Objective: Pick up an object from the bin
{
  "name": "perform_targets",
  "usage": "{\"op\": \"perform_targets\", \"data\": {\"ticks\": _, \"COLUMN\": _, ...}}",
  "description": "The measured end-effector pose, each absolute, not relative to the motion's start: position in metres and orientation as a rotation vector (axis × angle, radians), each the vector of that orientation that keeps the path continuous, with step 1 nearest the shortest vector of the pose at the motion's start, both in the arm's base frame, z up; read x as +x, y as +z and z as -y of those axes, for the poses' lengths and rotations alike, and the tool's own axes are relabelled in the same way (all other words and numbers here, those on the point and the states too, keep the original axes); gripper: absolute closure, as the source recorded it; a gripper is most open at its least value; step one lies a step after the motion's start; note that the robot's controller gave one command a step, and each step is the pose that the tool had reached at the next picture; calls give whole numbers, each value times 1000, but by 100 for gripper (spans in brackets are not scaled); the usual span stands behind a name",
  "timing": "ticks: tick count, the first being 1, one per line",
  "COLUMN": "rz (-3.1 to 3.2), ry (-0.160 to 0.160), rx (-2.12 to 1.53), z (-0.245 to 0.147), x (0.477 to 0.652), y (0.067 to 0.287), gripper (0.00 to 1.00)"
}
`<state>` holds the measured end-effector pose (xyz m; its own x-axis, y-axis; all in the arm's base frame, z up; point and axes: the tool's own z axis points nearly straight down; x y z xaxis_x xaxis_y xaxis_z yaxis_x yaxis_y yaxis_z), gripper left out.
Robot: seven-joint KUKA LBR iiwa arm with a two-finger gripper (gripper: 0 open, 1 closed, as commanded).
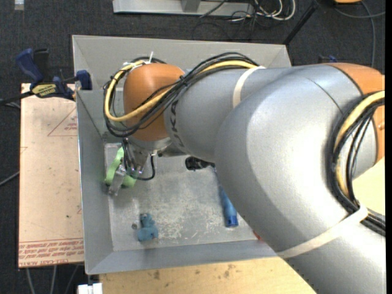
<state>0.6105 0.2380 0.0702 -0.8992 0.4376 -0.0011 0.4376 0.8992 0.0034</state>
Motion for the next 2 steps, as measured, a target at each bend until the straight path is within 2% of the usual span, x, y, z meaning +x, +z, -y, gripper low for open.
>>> {"op": "perform_targets", "data": {"ticks": 1, "rz": -3059, "ry": 3, "rx": 708, "z": -236, "x": 611, "y": 70, "gripper": 100}}
{"op": "perform_targets", "data": {"ticks": 2, "rz": -3033, "ry": 9, "rx": 781, "z": -225, "x": 621, "y": 246, "gripper": 100}}
